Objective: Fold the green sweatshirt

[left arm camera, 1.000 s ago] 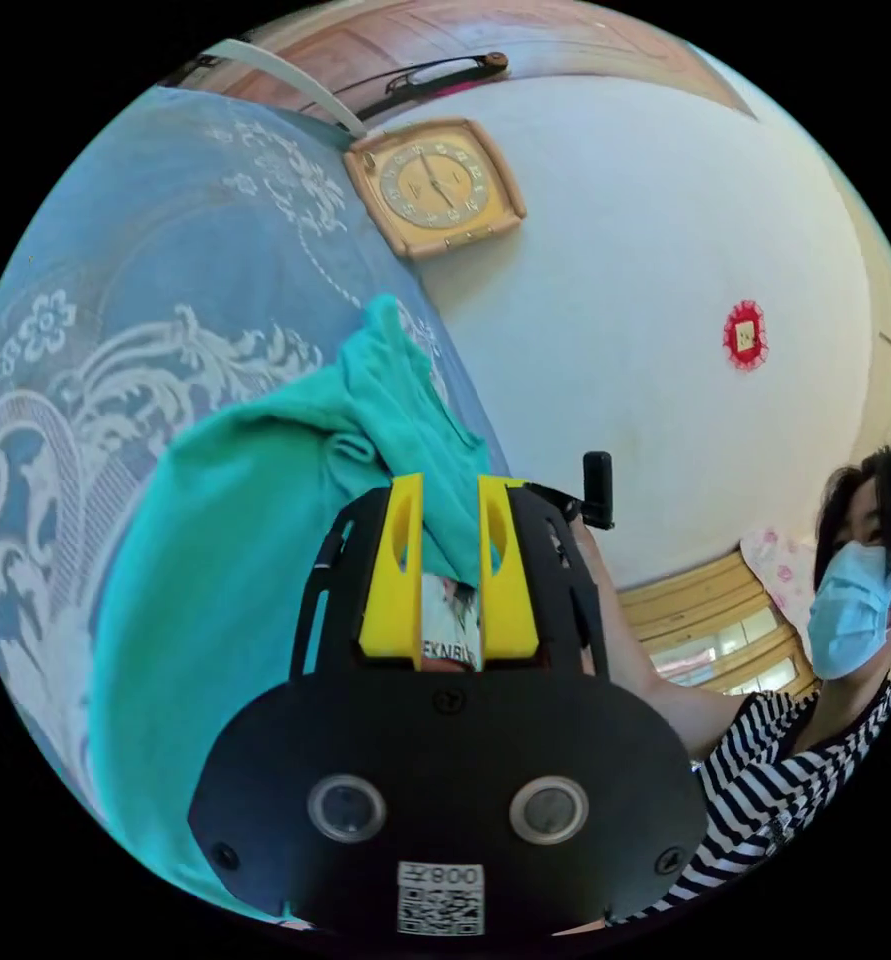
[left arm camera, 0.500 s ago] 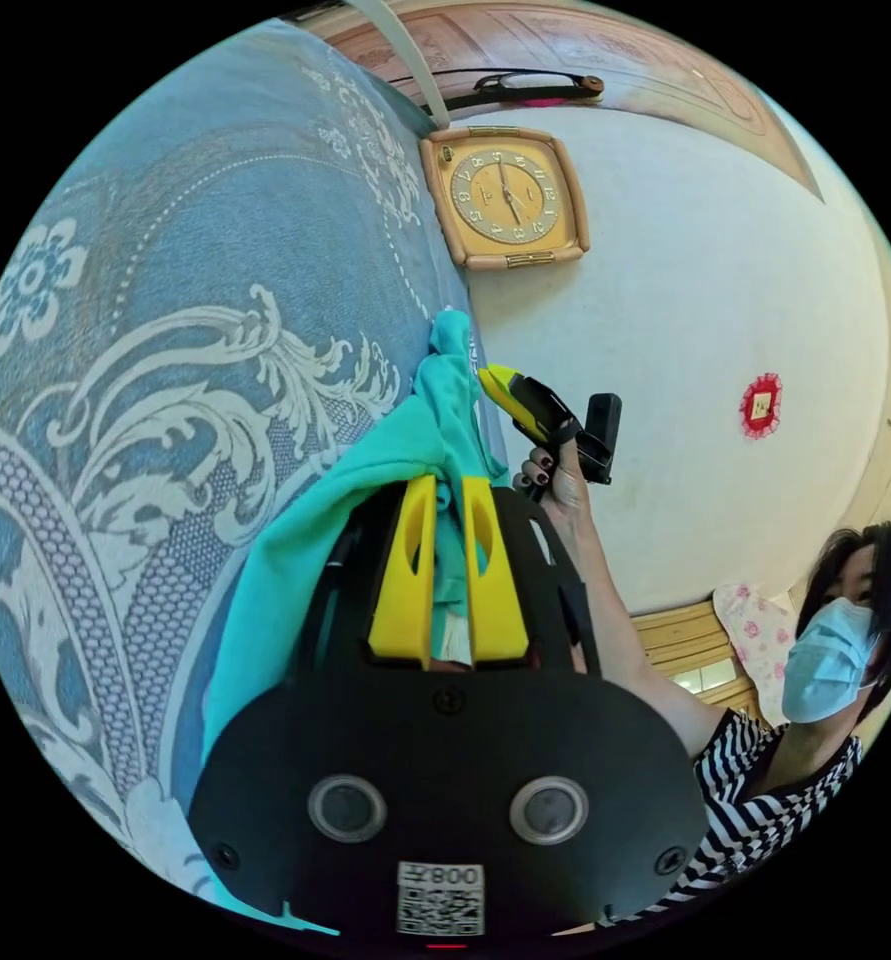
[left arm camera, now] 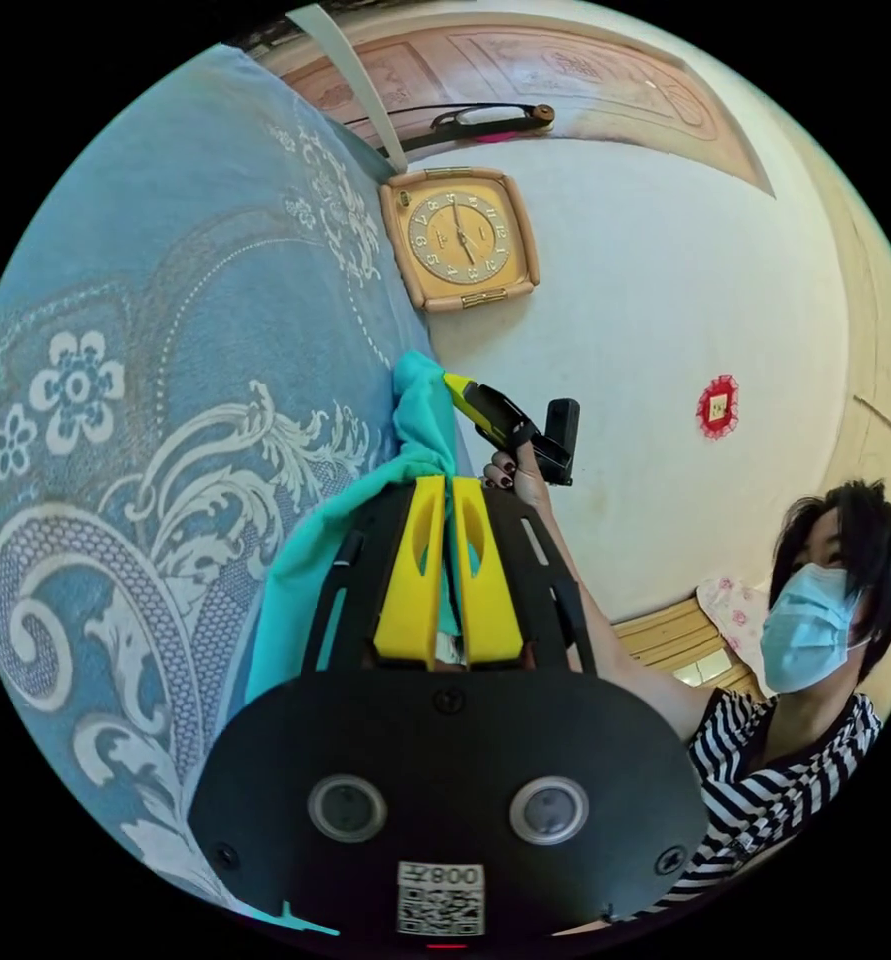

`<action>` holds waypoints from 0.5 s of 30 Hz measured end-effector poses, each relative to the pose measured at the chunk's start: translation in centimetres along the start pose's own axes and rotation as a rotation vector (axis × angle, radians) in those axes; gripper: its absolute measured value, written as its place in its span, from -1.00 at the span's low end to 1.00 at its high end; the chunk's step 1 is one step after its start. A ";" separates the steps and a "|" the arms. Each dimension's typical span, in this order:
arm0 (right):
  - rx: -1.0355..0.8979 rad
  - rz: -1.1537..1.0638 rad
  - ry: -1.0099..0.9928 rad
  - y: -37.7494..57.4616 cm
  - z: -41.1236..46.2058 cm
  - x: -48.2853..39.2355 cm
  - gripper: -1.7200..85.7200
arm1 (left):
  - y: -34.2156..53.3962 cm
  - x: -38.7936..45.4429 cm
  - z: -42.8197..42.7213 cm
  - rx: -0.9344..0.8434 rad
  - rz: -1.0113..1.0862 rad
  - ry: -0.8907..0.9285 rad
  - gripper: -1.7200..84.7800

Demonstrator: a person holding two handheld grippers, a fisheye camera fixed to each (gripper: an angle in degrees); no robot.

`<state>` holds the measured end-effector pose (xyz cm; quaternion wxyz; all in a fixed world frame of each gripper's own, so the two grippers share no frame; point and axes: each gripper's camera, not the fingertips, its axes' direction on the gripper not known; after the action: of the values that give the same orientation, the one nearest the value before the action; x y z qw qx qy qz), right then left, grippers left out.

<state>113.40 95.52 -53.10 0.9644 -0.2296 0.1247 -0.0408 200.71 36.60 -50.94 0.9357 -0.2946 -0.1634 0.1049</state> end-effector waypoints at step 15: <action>0.151 0.152 -0.002 3.4 -2.6 1.4 -0.96 | 0.6 1.5 1.1 0.048 -0.061 -0.045 -0.93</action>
<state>114.15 97.23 -57.23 0.9794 -0.1463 0.1373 0.0234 201.61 38.09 -50.07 0.9413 -0.2647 -0.1909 0.0870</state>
